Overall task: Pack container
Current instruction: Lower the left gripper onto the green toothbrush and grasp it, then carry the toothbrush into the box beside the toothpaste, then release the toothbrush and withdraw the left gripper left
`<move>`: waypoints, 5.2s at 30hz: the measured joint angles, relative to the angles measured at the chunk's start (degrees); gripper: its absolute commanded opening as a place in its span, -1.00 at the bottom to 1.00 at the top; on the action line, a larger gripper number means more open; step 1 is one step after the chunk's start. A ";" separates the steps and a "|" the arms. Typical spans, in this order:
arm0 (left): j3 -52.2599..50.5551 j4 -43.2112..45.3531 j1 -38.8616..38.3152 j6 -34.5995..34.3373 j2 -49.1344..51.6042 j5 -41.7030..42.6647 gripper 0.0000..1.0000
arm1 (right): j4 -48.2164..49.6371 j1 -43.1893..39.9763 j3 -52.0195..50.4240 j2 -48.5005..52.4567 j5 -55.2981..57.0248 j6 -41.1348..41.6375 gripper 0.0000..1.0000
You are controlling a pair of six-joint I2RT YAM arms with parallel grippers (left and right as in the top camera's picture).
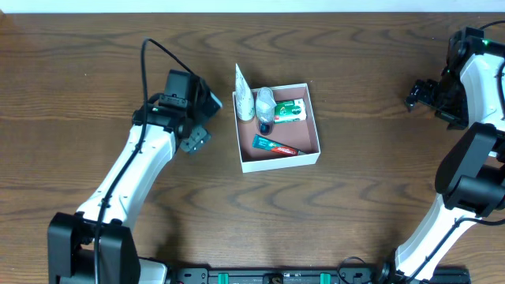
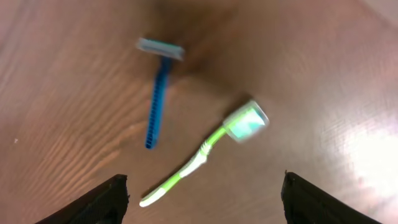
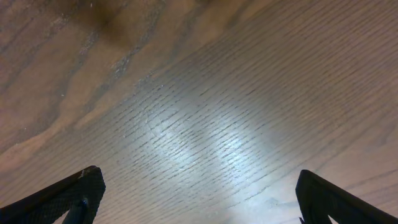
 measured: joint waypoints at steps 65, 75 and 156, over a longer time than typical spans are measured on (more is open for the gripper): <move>0.94 2.78 18.99 1.88 18.62 15.45 -0.88 | 0.02 0.00 0.00 0.00 0.00 0.00 0.99; 0.98 3.80 16.68 1.86 18.47 15.56 -0.88 | 0.00 0.00 0.00 0.00 0.00 0.00 0.99; 4.96 8.11 -26.77 15.87 1.77 7.85 -0.24 | 0.02 0.00 0.00 0.00 0.00 0.00 0.99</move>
